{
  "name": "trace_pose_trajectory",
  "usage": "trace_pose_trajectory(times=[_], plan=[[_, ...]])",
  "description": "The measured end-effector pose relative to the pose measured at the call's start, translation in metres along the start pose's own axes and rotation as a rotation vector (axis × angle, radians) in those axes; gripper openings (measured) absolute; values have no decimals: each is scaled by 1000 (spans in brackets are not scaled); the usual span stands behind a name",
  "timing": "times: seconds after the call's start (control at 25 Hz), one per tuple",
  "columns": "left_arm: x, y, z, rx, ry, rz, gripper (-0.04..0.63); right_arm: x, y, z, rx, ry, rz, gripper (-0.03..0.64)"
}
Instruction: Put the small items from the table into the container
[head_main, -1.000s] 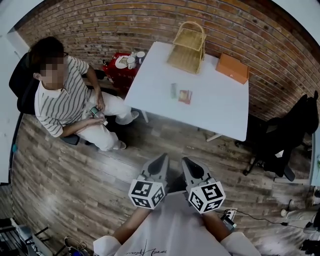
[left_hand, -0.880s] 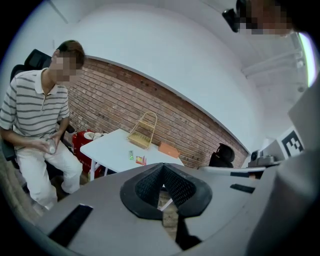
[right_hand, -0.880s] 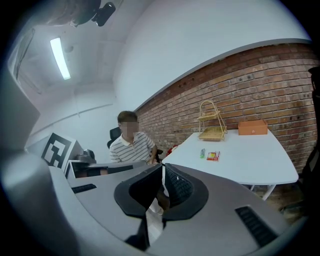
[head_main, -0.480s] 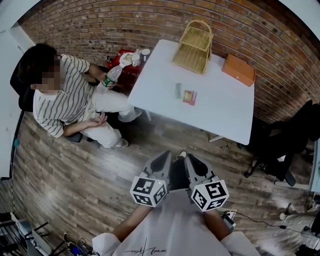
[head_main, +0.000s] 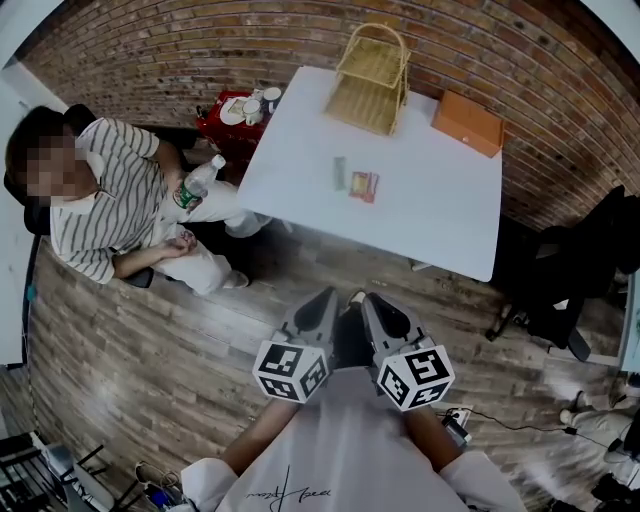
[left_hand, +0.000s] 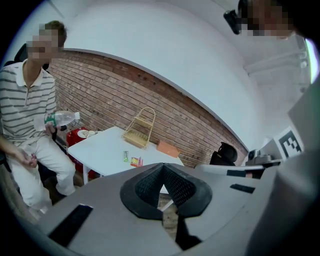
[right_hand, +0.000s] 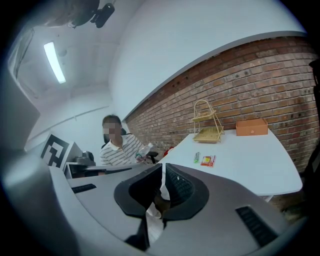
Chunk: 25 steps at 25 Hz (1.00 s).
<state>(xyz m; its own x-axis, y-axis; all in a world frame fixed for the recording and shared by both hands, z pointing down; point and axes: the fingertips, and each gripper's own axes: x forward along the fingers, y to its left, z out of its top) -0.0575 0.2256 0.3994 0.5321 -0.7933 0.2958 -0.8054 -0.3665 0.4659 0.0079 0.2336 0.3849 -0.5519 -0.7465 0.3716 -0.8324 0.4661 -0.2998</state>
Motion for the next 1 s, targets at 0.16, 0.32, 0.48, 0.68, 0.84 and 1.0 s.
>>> trace_pose_trajectory(times=[0.16, 0.32, 0.48, 0.68, 0.84, 1.0], plan=[[16, -2, 5, 0, 15, -9, 11, 6, -13, 5, 12, 8, -8, 23], [37, 0, 13, -3, 22, -5, 11, 16, -31, 12, 26, 18, -7, 23], [64, -1, 20, 4, 27, -6, 11, 29, -54, 25, 27, 12, -5, 23], [93, 5, 29, 10, 39, -3, 11, 47, -77, 40, 35, 7, -6, 23], [117, 8, 40, 23, 41, 8, 11, 60, -97, 52, 39, 3, -4, 23], [133, 13, 47, 32, 40, 35, 11, 72, -110, 62, 30, 4, 14, 23]])
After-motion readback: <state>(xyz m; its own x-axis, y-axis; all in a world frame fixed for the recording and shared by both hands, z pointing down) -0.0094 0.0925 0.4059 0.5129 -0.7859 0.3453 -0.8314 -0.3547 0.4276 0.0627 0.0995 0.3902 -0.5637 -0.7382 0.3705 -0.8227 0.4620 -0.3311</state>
